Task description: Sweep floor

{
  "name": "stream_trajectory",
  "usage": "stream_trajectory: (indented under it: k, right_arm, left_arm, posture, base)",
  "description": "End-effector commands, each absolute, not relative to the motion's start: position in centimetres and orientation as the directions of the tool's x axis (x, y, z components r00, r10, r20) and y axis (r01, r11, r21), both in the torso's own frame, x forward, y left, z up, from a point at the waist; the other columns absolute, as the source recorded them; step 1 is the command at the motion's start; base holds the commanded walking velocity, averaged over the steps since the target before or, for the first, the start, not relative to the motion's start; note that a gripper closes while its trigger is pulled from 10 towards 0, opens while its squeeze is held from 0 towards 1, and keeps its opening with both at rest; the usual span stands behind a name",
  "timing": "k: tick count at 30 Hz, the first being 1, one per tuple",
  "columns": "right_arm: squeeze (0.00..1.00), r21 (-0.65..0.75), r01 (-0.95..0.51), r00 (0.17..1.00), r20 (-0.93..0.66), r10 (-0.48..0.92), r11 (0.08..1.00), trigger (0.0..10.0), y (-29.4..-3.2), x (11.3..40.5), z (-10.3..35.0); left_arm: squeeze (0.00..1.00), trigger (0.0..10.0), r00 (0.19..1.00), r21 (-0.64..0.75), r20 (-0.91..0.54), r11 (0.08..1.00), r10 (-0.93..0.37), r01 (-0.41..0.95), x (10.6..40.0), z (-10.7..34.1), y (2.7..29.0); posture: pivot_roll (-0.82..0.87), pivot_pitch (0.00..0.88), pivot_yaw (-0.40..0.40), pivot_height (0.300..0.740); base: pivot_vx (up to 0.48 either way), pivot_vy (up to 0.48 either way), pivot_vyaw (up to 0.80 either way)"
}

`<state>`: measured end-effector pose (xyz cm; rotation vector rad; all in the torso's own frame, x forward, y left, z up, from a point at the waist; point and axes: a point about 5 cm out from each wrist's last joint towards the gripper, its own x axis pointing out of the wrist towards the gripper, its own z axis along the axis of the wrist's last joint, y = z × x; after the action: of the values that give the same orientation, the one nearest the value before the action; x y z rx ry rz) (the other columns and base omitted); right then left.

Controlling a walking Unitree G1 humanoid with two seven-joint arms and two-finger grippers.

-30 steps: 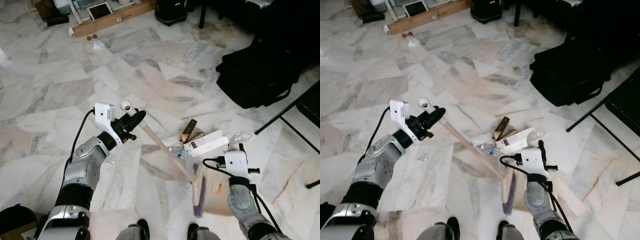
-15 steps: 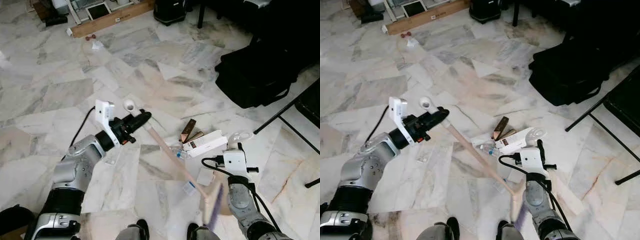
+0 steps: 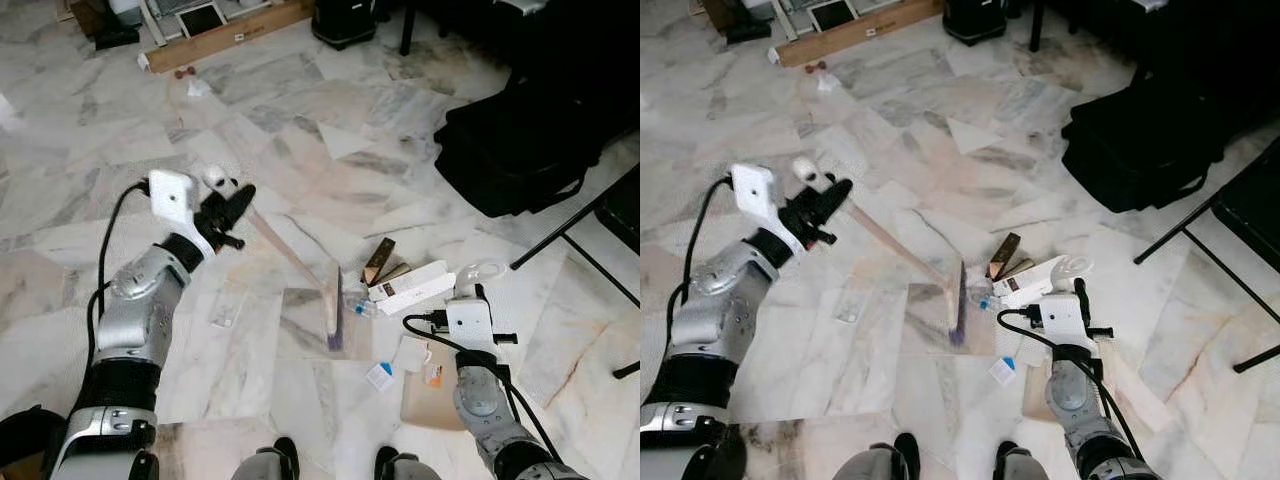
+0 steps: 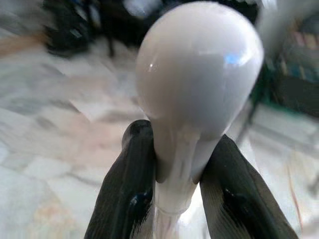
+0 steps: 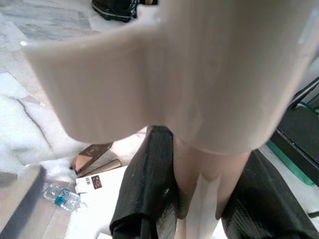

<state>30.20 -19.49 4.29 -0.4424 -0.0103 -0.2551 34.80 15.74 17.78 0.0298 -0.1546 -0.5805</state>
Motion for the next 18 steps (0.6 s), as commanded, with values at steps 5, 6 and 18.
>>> stream_trajectory:
  k: [5, 6, 18]
  right_arm:
    - [0.00, -0.433, 0.236, 0.969, 0.038, -0.244, 0.870, 10.0, -19.6, 29.6, 3.6]
    - [0.00, -0.433, 0.236, 0.969, 0.038, -0.244, 0.870, 10.0, -19.7, 29.6, 3.6]
    - [0.00, -0.434, 0.239, 0.968, 0.038, -0.248, 0.869, 10.0, -19.7, 29.5, 3.5]
  left_arm:
    - [0.00, 10.0, 0.847, 0.207, 0.049, 0.835, -0.530, 0.510, 34.5, 15.6, 16.3]
    - [0.00, 10.0, 0.846, 0.211, 0.044, 0.832, -0.532, 0.513, 34.5, 15.4, 16.2]
    - [0.00, 10.0, 0.754, -0.004, 0.035, 0.754, -0.656, 0.657, 33.7, 14.4, 14.9]
  posture:
    - [0.10, 0.257, 0.080, 0.740]
    - [0.10, 0.259, 0.081, 0.740]
    - [0.10, 0.265, 0.082, 0.740]
  base:
    - [0.000, 0.000, 0.00]
    - [0.000, 0.000, 0.00]
    - [0.000, 0.000, 0.00]
